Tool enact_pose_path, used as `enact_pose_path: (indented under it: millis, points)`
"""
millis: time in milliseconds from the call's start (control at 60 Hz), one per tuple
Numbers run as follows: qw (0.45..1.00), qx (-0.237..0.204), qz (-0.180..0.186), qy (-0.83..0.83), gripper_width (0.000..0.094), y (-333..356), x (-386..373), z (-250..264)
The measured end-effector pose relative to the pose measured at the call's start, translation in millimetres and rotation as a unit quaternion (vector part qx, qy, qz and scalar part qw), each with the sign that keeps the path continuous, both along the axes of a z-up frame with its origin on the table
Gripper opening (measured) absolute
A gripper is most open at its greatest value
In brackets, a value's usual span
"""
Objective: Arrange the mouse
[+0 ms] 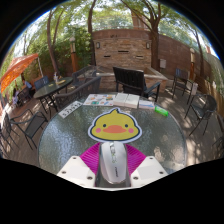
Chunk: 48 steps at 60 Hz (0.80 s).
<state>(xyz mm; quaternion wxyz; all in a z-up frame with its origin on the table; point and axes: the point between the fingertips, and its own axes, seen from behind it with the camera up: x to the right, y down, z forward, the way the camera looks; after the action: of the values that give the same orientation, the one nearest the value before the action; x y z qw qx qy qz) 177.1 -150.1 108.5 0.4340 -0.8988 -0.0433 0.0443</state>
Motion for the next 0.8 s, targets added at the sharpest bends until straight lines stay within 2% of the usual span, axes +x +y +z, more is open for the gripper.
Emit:
enact_pose_path:
  millis: [83, 167, 267, 333, 417, 483, 583, 683, 800]
  points:
    - [0.998, 0.055, -0.006, 0.020, 0.0346, 50.5, -5.8, 58.6]
    - [0.995, 0.096, -0.017, 0.036, 0.0345, 106.9, -10.2, 90.8]
    - [0.992, 0.114, -0.032, 0.040, 0.0344, 168.9, -8.9, 93.8]
    - [0.994, 0.096, -0.040, 0.041, 0.0343, 204.5, -10.6, 73.0]
    - [0.996, 0.055, -0.046, 0.044, 0.0342, 232.5, -17.8, 23.8]
    - [0.998, 0.020, -0.050, 0.033, 0.0344, 242.9, -18.1, -26.3]
    - [0.999, -0.022, -0.049, 0.008, 0.0348, 246.9, -13.6, -74.0]
    - [0.998, -0.040, -0.057, 0.001, 0.0423, 248.8, -10.5, -107.6]
    - [0.997, -0.060, -0.054, 0.012, 0.0545, 244.4, -12.7, -118.9]
